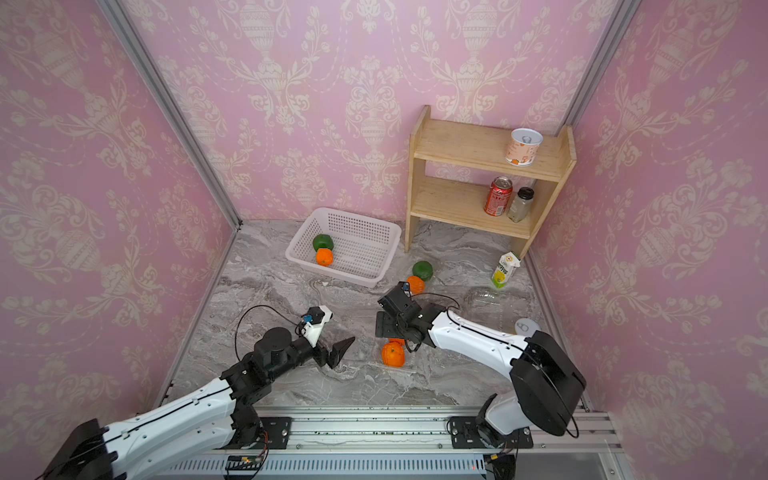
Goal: Take oranges out of containers
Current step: Pick up the orange from the packing box.
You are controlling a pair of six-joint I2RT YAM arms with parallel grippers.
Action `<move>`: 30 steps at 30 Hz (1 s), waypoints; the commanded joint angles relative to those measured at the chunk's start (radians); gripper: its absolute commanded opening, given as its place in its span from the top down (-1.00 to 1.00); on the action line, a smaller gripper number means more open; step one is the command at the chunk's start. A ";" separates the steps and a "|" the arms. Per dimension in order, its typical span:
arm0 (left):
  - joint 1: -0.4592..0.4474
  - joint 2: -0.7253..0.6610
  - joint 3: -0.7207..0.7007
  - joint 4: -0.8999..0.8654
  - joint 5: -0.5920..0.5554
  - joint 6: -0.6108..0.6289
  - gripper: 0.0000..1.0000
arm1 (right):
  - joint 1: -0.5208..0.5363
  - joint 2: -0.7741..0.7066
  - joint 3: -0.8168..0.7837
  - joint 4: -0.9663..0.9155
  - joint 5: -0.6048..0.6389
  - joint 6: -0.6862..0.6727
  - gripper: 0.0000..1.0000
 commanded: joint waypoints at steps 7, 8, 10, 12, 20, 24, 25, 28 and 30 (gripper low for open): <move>0.006 -0.076 -0.069 0.111 0.038 0.013 -0.98 | 0.006 0.038 0.025 -0.062 0.055 0.003 -0.98; 0.006 -0.063 -0.067 0.111 0.038 0.014 -0.99 | 0.007 0.051 0.027 -0.059 0.053 0.005 -0.98; 0.005 -0.044 -0.062 0.114 0.044 0.016 -0.98 | 0.006 0.077 0.033 -0.060 0.050 0.011 -0.98; 0.005 -0.030 -0.059 0.116 0.048 0.016 -0.98 | 0.006 0.097 0.028 -0.044 0.046 0.016 -0.95; 0.006 0.008 -0.070 0.132 0.019 0.031 -0.98 | 0.005 0.133 0.035 -0.029 0.067 0.021 -0.55; 0.006 0.017 -0.075 0.138 0.016 0.042 -0.98 | 0.006 0.121 0.030 0.012 0.077 0.011 -0.33; 0.006 0.011 -0.082 0.140 0.007 0.049 -0.99 | 0.005 0.115 0.029 0.032 0.065 -0.002 -0.32; 0.005 -0.007 -0.119 0.152 -0.078 0.074 -0.98 | 0.007 0.106 0.059 0.038 0.030 -0.018 -0.18; 0.005 -0.052 -0.134 0.133 -0.111 0.089 -0.99 | 0.007 0.097 0.074 0.038 0.028 -0.015 -0.15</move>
